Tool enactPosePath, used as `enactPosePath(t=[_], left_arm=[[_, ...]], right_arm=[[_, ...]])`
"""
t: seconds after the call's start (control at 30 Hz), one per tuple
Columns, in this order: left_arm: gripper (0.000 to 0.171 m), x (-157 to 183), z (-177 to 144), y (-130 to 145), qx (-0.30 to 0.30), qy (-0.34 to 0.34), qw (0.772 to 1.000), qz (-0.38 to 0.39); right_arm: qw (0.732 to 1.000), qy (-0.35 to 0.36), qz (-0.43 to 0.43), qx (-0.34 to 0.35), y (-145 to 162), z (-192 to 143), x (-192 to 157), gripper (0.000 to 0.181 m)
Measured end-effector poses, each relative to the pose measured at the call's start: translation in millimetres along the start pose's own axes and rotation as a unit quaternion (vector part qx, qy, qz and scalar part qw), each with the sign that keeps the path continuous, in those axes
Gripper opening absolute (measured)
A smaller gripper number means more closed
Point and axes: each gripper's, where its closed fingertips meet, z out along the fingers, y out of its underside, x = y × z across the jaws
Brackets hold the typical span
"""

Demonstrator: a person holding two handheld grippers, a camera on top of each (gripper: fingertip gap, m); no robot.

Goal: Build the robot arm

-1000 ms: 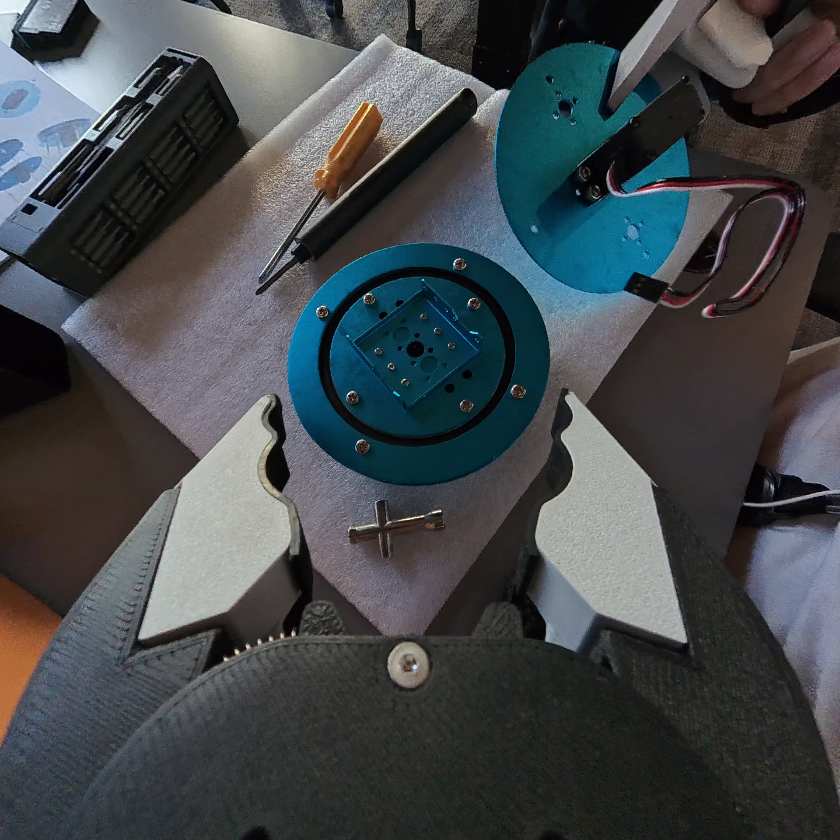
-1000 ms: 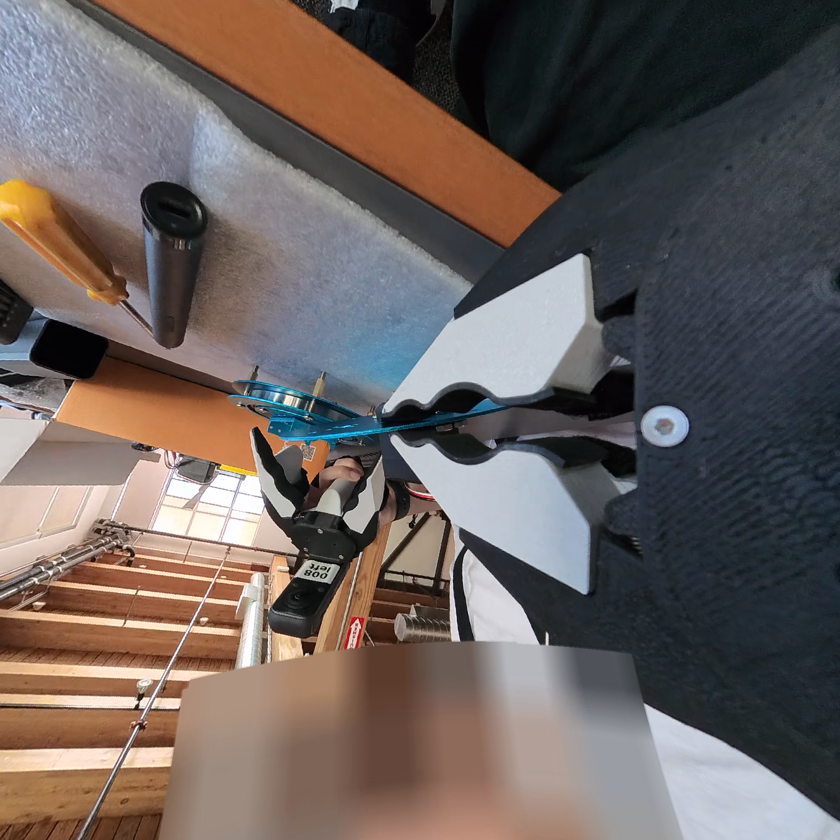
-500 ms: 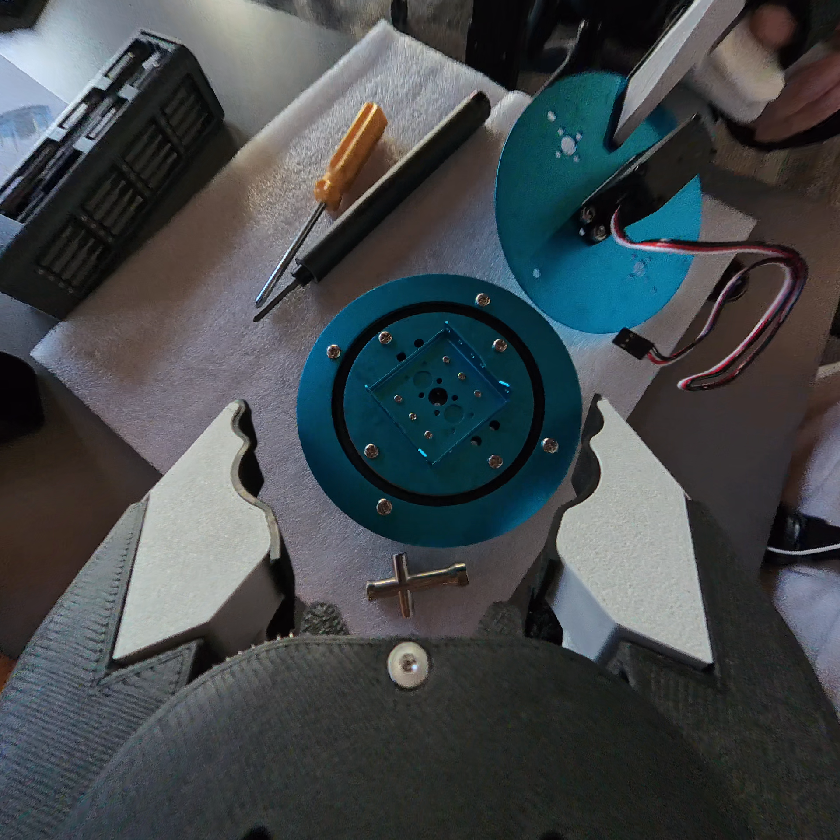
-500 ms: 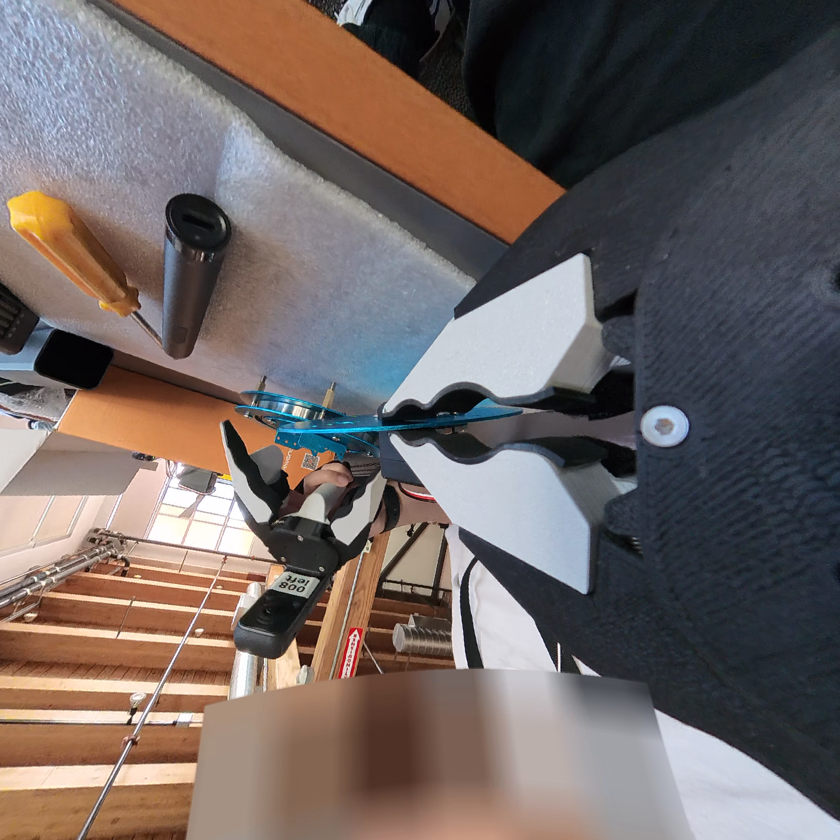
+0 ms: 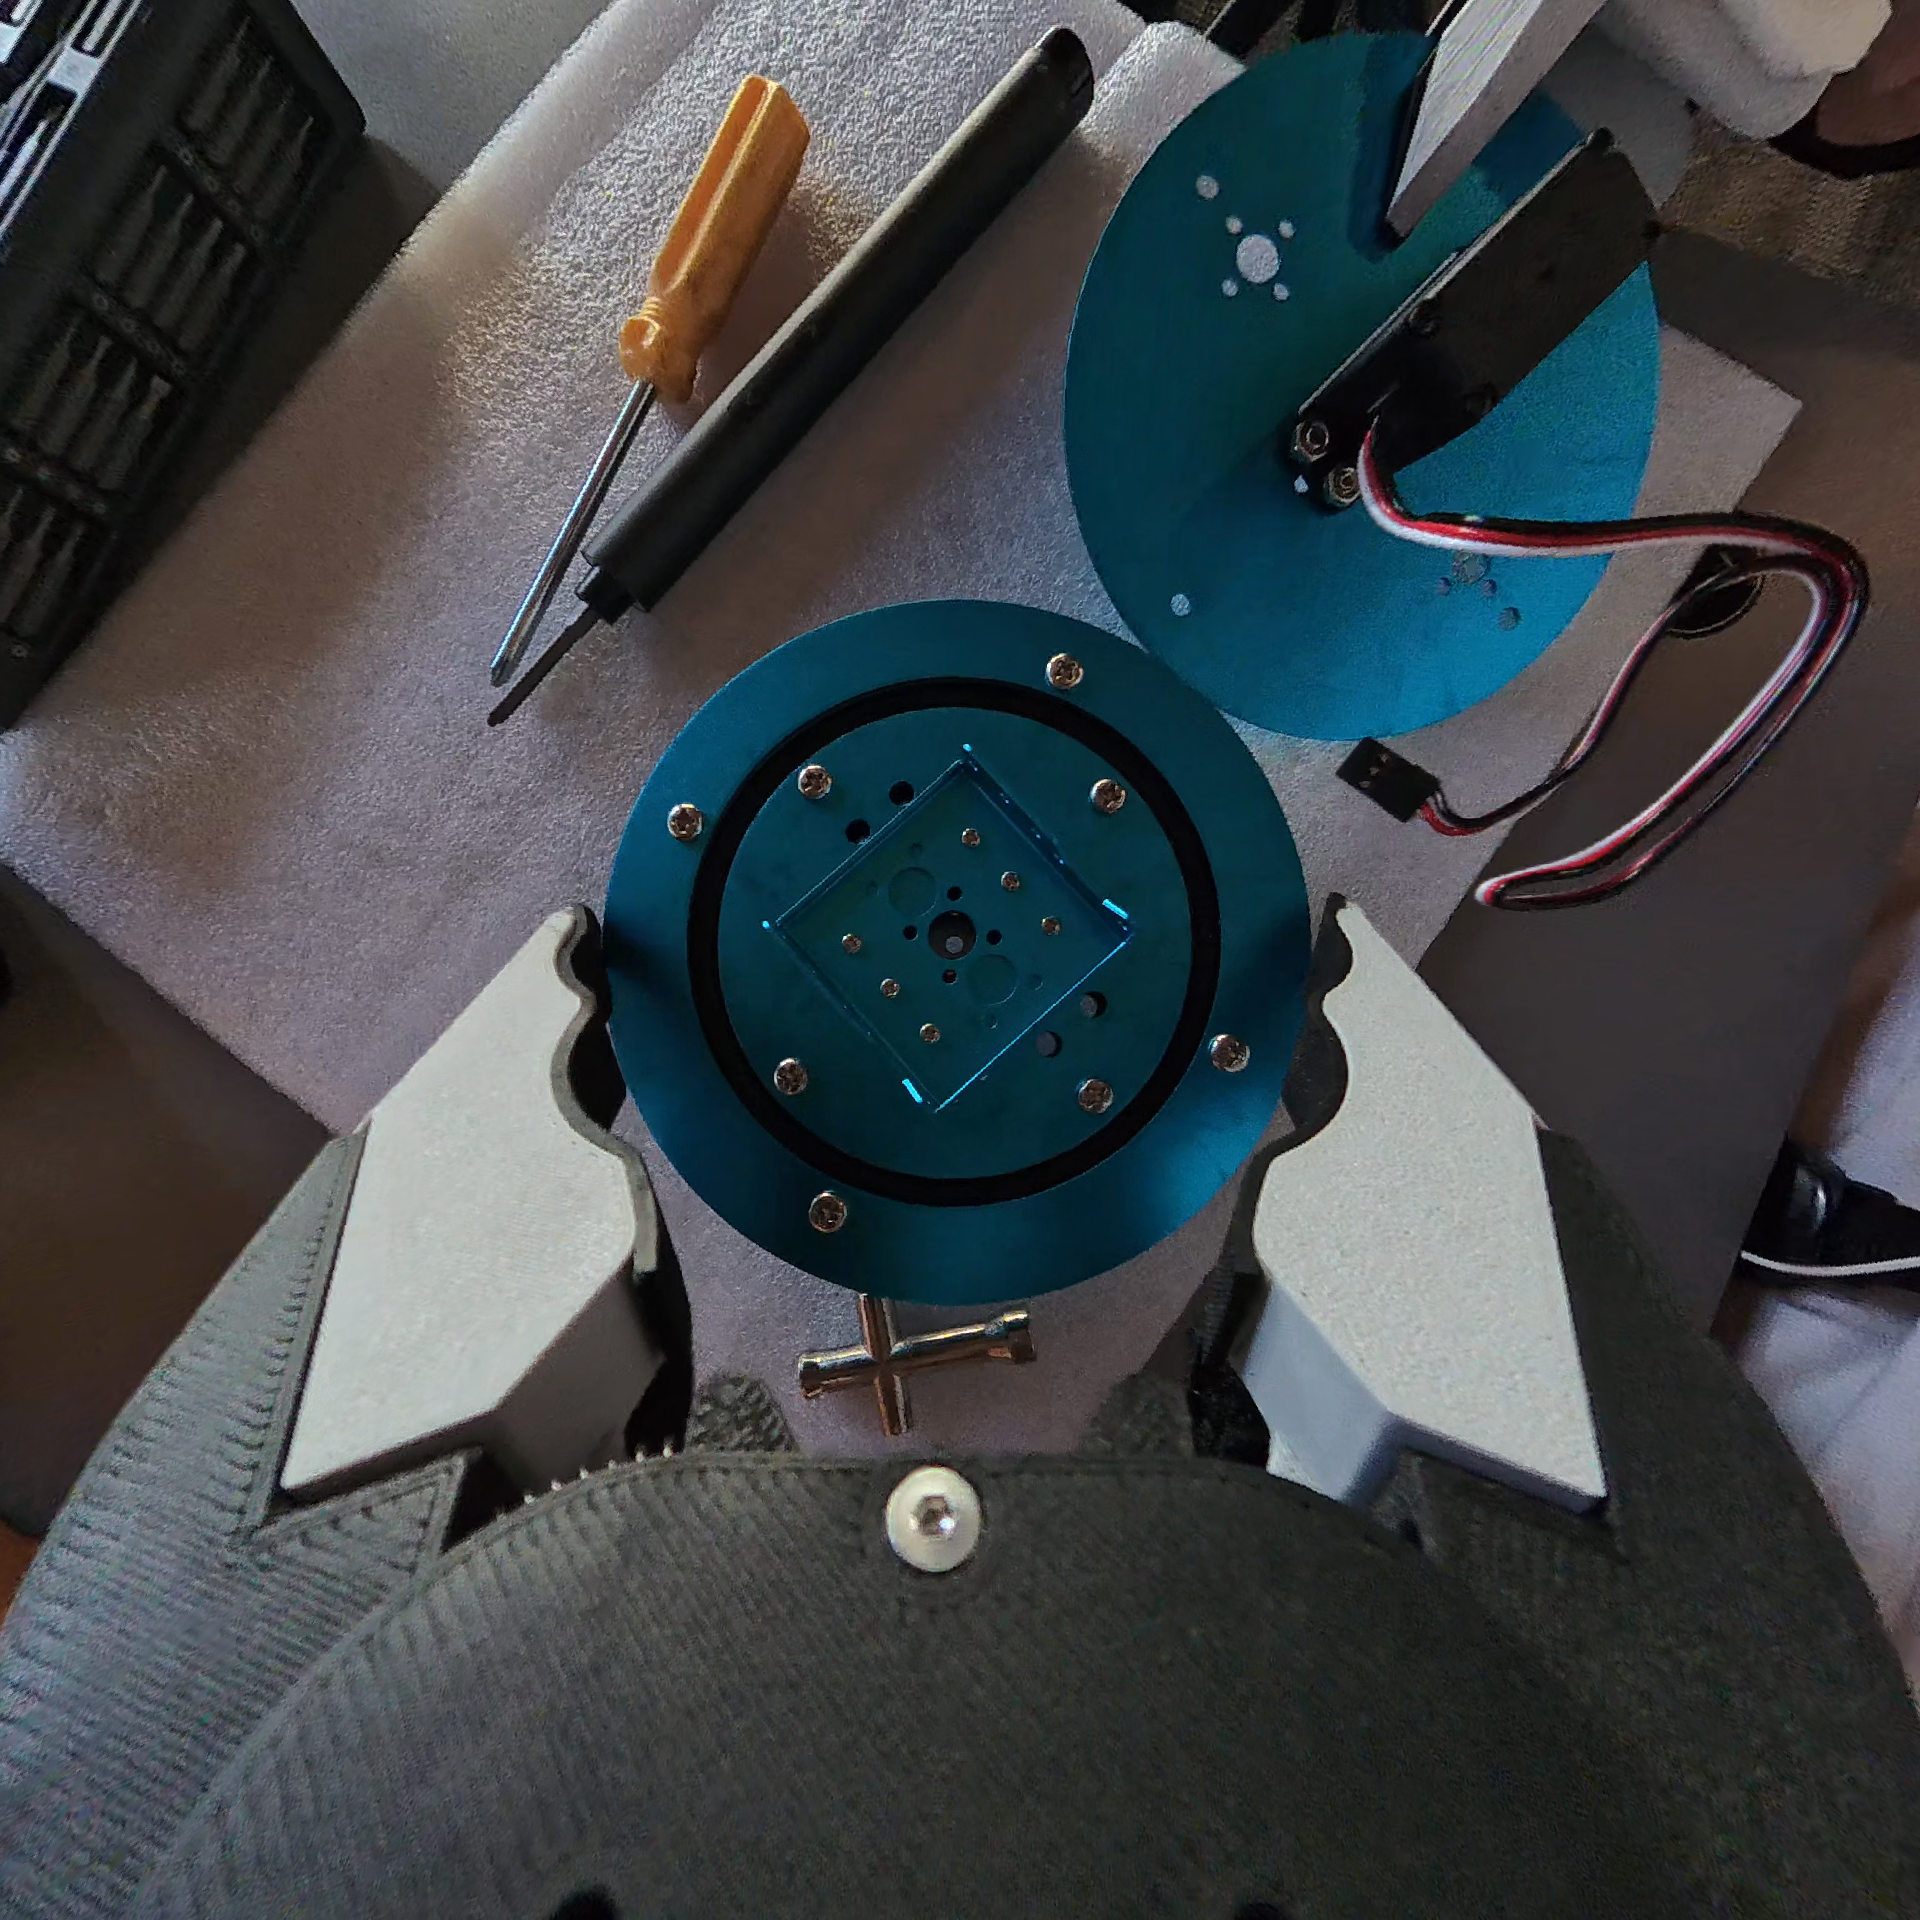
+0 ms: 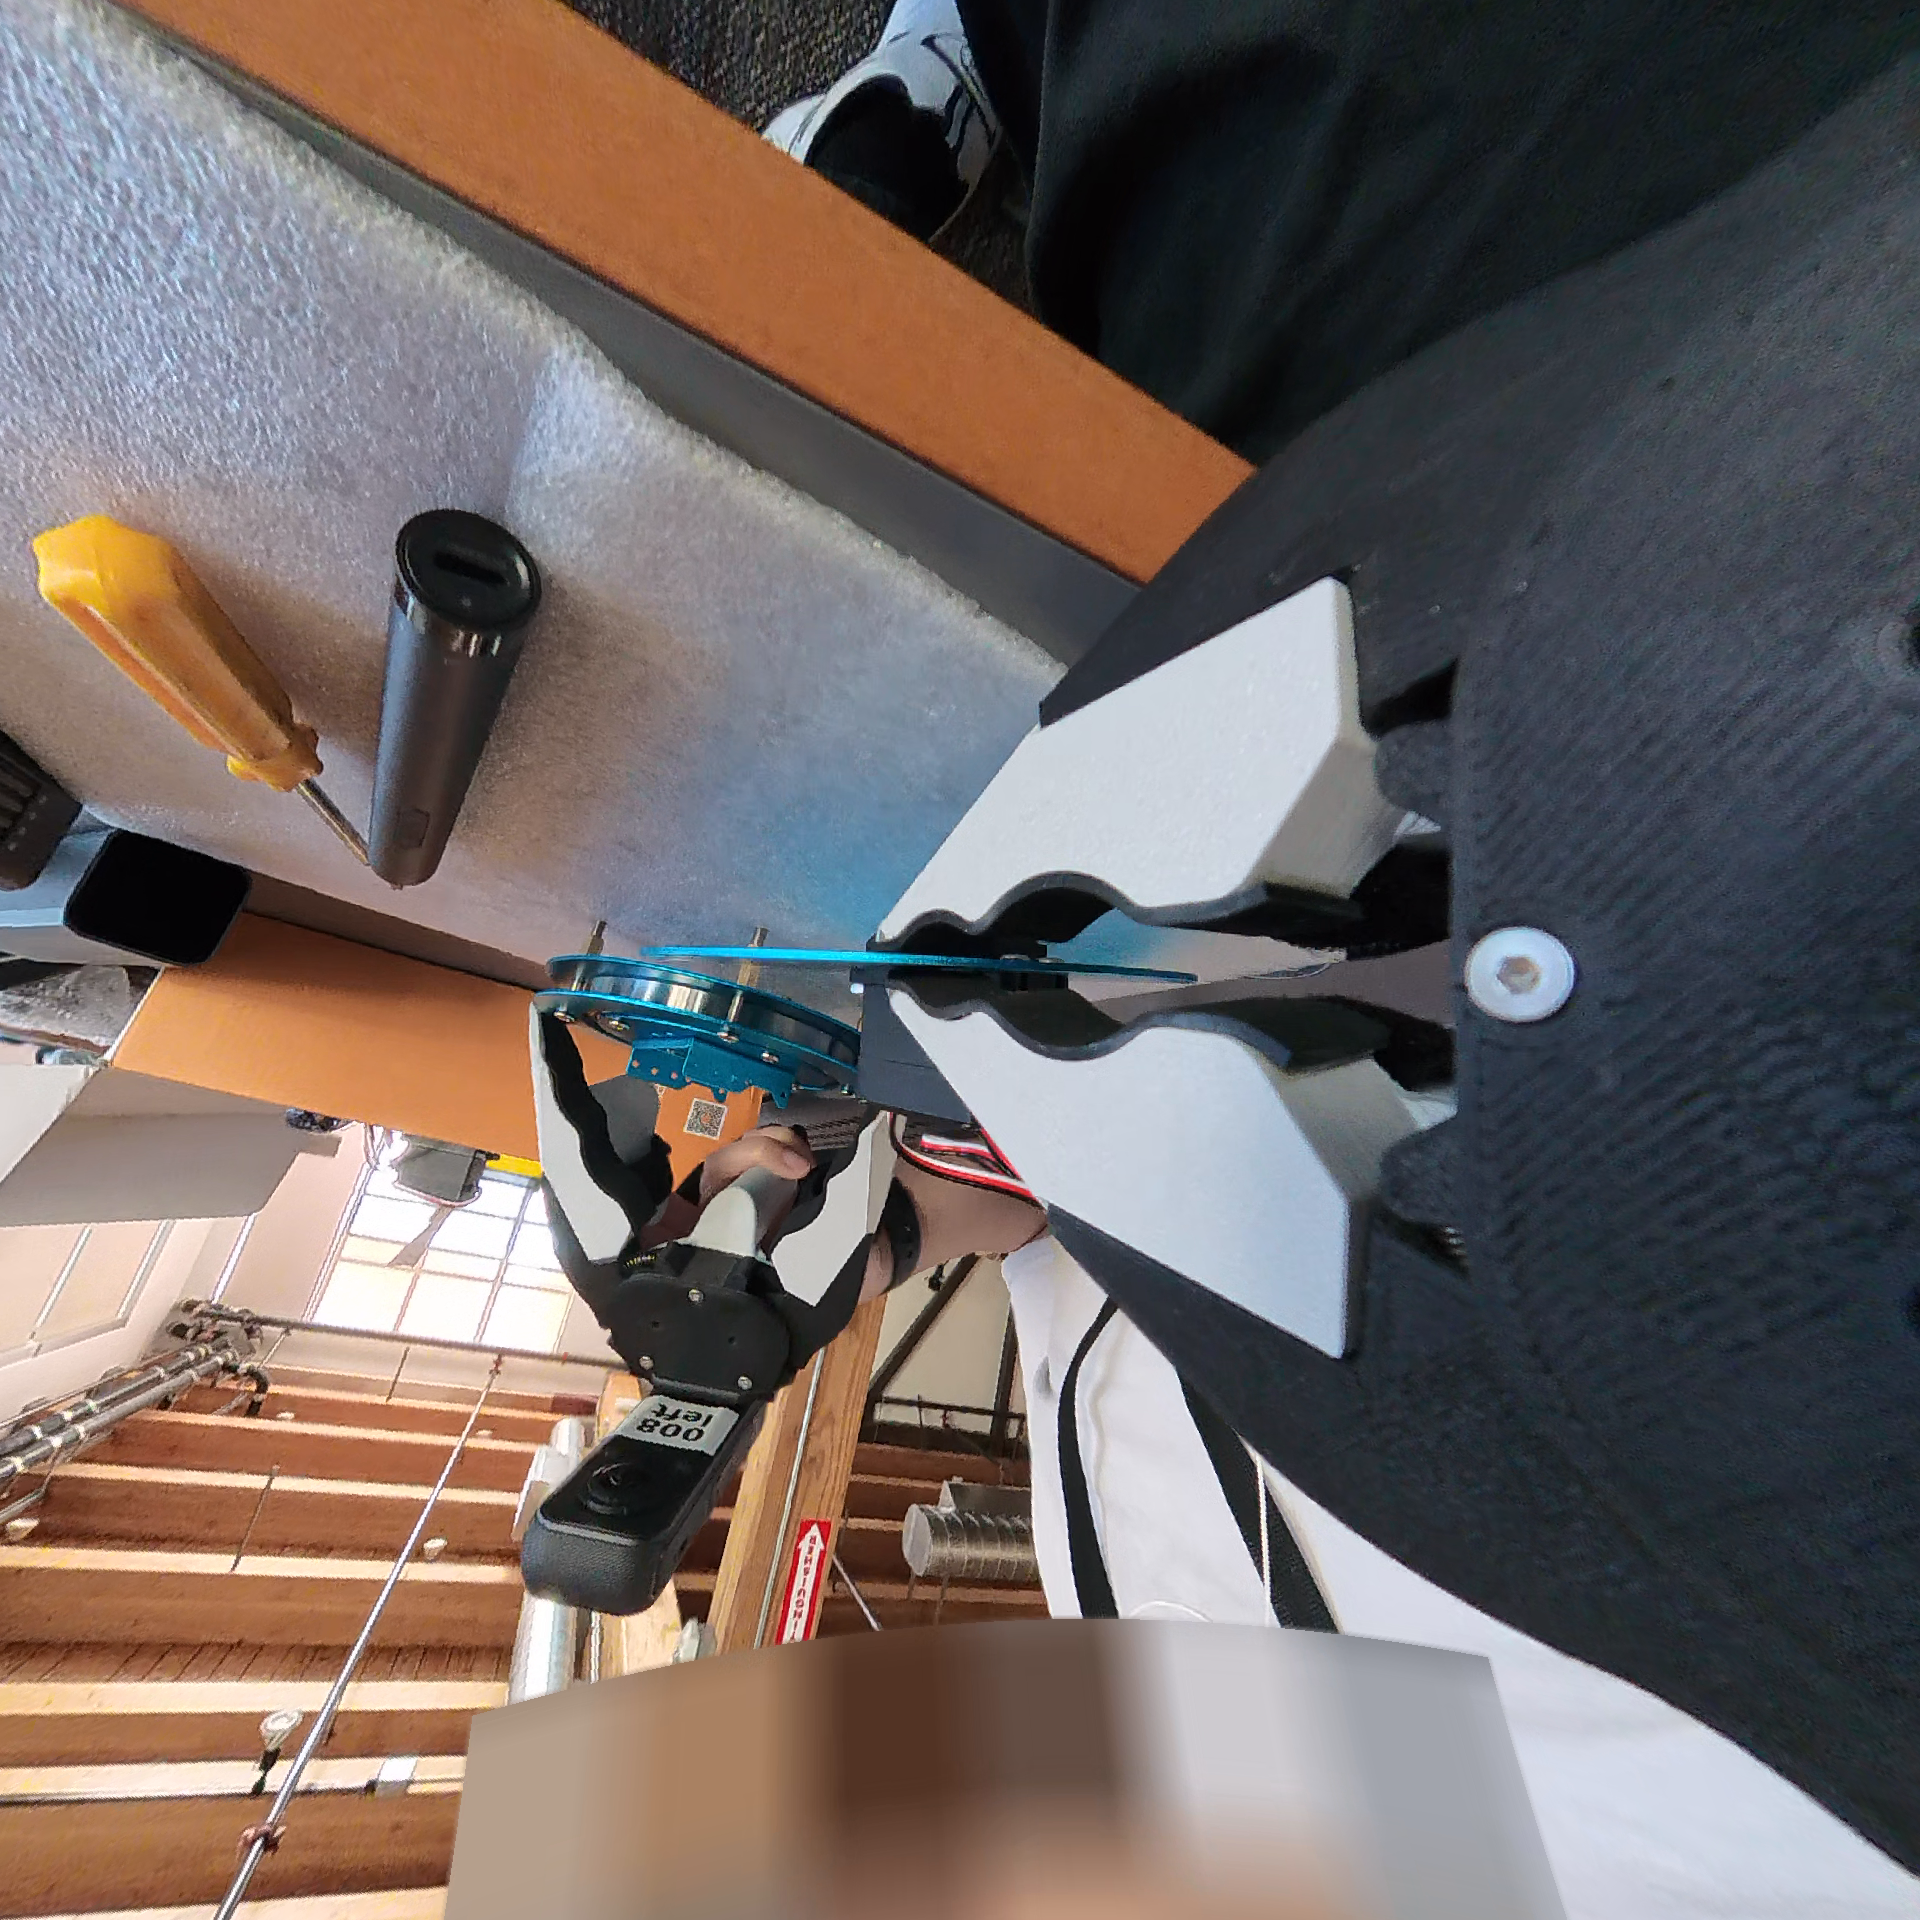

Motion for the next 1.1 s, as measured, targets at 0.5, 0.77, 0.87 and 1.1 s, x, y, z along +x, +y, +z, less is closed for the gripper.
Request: enactPosePath(t=[0.5, 0.77, 0.87, 1.1], left_arm=[[0.129, -7, -3, 1, 0.009, -0.027, 0.997, -0.07], [0.129, -11, -2, 0, 0.002, -0.031, 0.997, -0.073], [0.13, -12, -2, 0, 0.0, -0.025, 0.997, -0.076], [0.13, -12, -1, 2, 0.011, -0.015, 0.998, -0.064]], right_arm=[[1.0, 0.009, 0.009, -0.009, -4, 3, 7, 0.001], [1.0, 0.006, 0.013, -0.013, -6, 4, 7, 0.001], [1.0, -0.021, 0.011, -0.011, -10, 6, -2, 0.0], [0.999, -0.028, -0.034, -0.012, -26, 8, -17, 0.0]])
